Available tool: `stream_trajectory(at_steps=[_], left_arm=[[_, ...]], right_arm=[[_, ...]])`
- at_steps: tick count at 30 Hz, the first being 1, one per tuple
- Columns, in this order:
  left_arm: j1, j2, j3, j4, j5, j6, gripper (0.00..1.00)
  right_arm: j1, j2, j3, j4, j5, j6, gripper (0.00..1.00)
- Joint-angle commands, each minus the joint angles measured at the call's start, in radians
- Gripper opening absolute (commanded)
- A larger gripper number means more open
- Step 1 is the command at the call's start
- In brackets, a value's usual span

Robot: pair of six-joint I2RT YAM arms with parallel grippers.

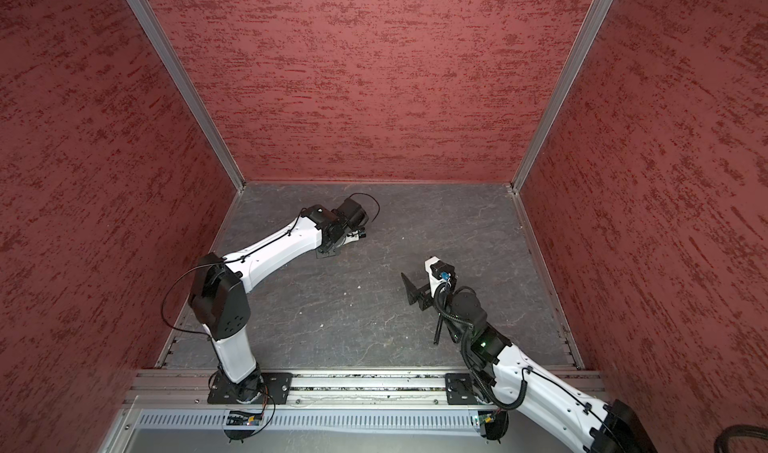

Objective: Put the keys on the keyring

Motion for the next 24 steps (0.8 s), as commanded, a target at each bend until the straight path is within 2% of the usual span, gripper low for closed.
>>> stream_trajectory(at_steps=[1,5,8,11,18,24], left_arm=[[-0.01,0.047,0.08,0.215,-0.017,0.137,0.0],[-0.021,0.107,0.109,0.366,-0.009,0.229,0.0],[-0.025,0.14,0.094,0.391,0.005,0.225,0.0],[-0.03,0.157,-0.003,0.452,0.003,0.214,0.0],[-0.015,0.114,-0.246,0.537,-0.012,0.116,0.06],[0.019,0.057,-0.382,0.539,-0.045,-0.016,0.13]], right_arm=[[-0.001,-0.015,-0.01,0.031,0.046,0.006,0.94],[-0.001,-0.025,-0.016,0.029,0.071,0.005,0.94],[-0.001,-0.039,-0.02,0.026,0.095,0.007,0.95],[-0.001,-0.056,-0.027,0.03,0.112,0.008,0.95],[-0.001,-0.048,-0.036,0.054,0.112,0.01,0.97],[-0.001,-0.03,-0.031,0.057,0.106,0.01,0.98]])
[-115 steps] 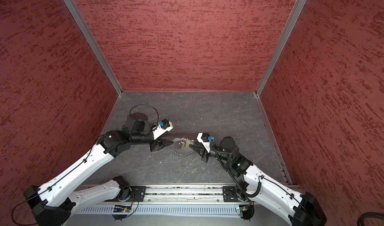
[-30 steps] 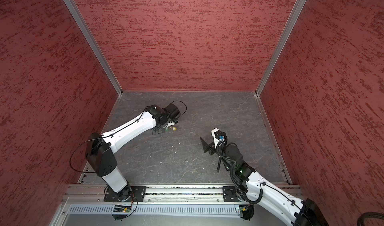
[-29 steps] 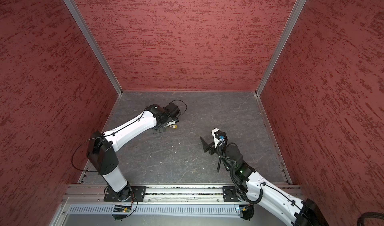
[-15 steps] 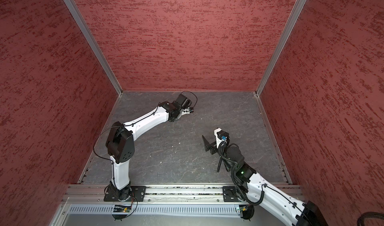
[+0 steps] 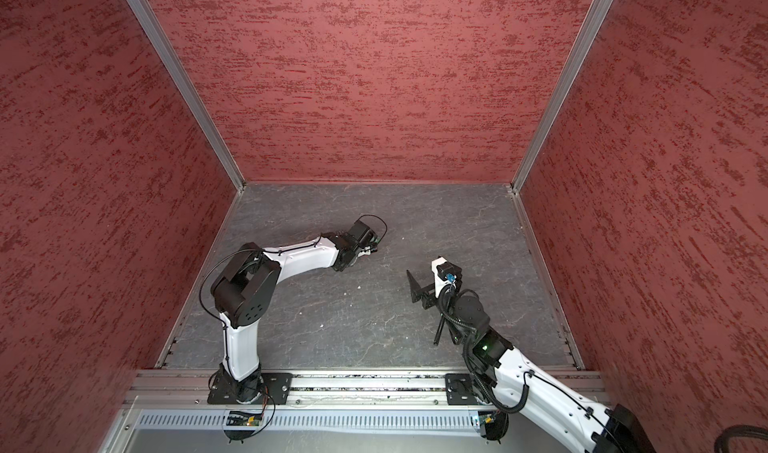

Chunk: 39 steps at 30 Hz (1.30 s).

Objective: Put the keys on the keyring

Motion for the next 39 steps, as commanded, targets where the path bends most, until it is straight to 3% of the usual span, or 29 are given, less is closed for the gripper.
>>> stream_trajectory(at_steps=[1,6,9,15,16,17,18,22,28,32,35,39], left_arm=[[0.028,-0.053,-0.061,0.009,-0.016,-0.099,0.14],[0.063,-0.079,-0.131,0.033,-0.029,-0.13,0.21],[0.074,-0.09,-0.133,0.03,-0.029,-0.157,0.3],[0.078,-0.14,-0.146,-0.02,0.01,-0.266,0.63],[0.072,-0.163,-0.155,-0.021,0.033,-0.288,0.71],[0.061,-0.189,-0.166,-0.016,0.057,-0.305,0.88],[0.045,-0.221,-0.18,-0.005,0.077,-0.323,1.0],[-0.009,-0.389,-0.229,0.065,0.19,-0.429,1.0],[0.007,-0.691,-0.369,0.306,0.35,-0.575,1.0],[0.092,-0.822,-0.48,0.431,0.299,-0.646,1.0],[0.193,-0.875,-0.58,0.512,0.244,-0.708,1.0],[0.348,-0.9,-0.705,0.614,0.308,-0.746,1.0]], right_arm=[[-0.001,-0.001,-0.005,0.033,0.019,0.012,0.98],[-0.001,-0.008,-0.007,0.032,0.012,0.015,0.98],[-0.001,-0.01,-0.004,0.025,0.013,0.018,0.98],[0.0,-0.041,-0.016,0.026,0.038,0.017,0.99],[-0.001,-0.043,-0.015,0.026,0.044,0.019,0.99],[0.0,-0.045,-0.011,0.022,0.048,0.022,0.99],[0.0,-0.044,0.0,0.006,0.054,0.028,0.99],[-0.001,-0.026,0.075,-0.103,0.123,0.064,0.99],[-0.006,0.047,0.187,-0.259,0.384,0.096,0.99],[-0.067,0.115,0.22,-0.238,0.475,0.023,0.99],[-0.161,0.176,0.225,-0.182,0.452,-0.033,0.99],[-0.3,0.29,0.201,-0.08,0.381,-0.076,0.99]])
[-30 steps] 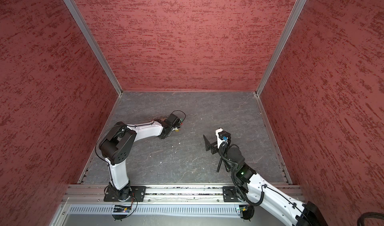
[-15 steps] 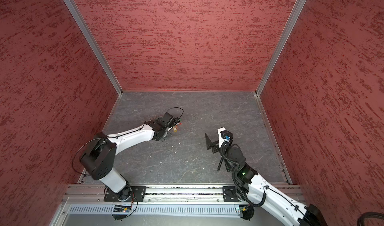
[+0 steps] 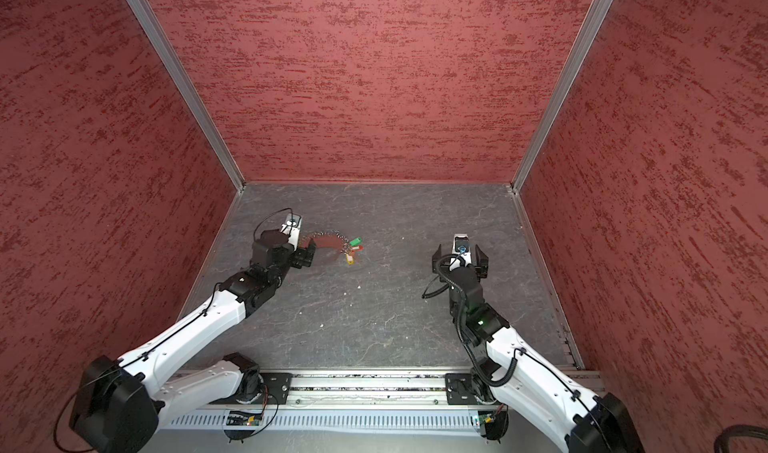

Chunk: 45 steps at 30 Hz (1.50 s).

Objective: Put the keys on the keyring

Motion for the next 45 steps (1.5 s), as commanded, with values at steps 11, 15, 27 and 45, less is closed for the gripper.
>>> stream_trajectory(at_steps=[11,15,27,45], left_arm=[[0.368,0.225,-0.254,0.625,0.365,-0.087,1.0],[0.447,0.288,-0.233,0.705,0.578,-0.137,1.0],[0.449,0.463,-0.254,0.923,0.562,-0.179,1.0],[0.447,0.463,-0.255,0.928,0.558,-0.177,1.0]], right_arm=[[-0.289,0.391,-0.127,0.567,-0.271,-0.084,0.99],[-0.382,0.444,-0.141,0.714,-0.405,-0.071,0.99],[-0.531,0.713,-0.098,0.949,-0.631,0.036,0.99],[-0.536,0.693,-0.096,0.912,-0.561,0.064,0.99]])
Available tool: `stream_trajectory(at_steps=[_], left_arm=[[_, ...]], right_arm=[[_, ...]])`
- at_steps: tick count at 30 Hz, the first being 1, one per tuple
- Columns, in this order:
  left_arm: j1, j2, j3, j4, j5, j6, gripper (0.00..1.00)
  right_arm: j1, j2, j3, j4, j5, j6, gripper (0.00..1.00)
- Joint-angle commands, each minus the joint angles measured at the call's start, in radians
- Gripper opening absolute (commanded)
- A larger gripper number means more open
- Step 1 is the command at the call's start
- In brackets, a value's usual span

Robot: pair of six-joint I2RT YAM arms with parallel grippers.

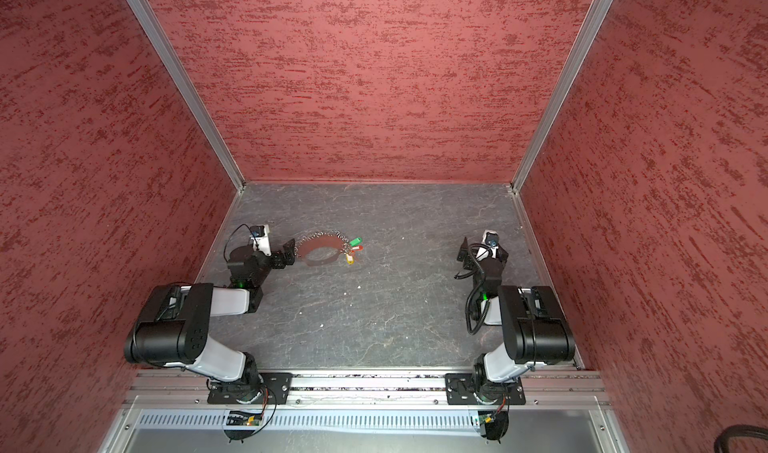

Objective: Put the keys on the keyring

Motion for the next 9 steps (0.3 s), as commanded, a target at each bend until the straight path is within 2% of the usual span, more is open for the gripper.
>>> stream_trajectory(at_steps=[1,9], left_arm=[[-0.004,-0.004,0.006,0.025,-0.009,-0.005,1.0],[-0.005,-0.003,0.006,0.025,-0.008,-0.005,1.0]], right_arm=[[-0.003,-0.002,-0.001,0.032,-0.046,-0.014,0.99],[-0.005,-0.003,-0.002,0.03,-0.033,-0.008,0.99]])
